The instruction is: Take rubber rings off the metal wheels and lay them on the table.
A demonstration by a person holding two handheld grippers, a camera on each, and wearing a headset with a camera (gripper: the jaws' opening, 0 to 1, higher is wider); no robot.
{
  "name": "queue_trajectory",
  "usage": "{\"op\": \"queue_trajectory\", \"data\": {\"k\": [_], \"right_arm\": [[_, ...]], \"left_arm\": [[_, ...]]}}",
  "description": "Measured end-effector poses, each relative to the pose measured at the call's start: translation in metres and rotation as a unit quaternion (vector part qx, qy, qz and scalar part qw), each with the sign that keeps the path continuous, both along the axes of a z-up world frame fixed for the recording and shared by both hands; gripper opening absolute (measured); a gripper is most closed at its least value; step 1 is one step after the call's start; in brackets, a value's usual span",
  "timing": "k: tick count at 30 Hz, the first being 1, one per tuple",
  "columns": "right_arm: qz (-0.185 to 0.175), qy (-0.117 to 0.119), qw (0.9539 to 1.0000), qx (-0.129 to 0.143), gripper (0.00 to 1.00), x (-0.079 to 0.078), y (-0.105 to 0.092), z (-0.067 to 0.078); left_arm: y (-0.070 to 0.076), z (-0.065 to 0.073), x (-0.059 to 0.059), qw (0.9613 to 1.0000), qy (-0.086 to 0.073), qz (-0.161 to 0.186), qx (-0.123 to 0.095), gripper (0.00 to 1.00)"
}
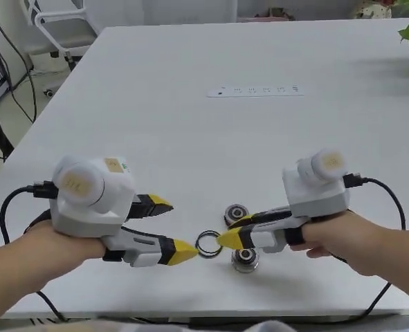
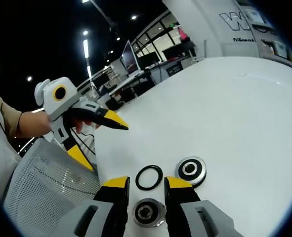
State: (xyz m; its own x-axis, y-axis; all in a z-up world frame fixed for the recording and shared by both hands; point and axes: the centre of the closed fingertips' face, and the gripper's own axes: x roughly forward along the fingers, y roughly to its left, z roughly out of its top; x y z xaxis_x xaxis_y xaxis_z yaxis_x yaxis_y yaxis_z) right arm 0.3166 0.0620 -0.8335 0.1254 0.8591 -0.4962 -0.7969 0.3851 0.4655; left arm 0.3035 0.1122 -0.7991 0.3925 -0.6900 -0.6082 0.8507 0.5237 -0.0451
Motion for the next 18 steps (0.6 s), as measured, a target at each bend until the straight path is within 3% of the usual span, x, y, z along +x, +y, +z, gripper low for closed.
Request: {"op": "queue_trajectory", "data": {"k": [18], "right_arm": [[-0.022,-0.029,0.9993,-0.002,0.3,0.014,-0.032,0.014]], "left_arm": [[-0.017,-0.001,0.017,1.0,0.002,-0.005,-0.002,0.53]]}}
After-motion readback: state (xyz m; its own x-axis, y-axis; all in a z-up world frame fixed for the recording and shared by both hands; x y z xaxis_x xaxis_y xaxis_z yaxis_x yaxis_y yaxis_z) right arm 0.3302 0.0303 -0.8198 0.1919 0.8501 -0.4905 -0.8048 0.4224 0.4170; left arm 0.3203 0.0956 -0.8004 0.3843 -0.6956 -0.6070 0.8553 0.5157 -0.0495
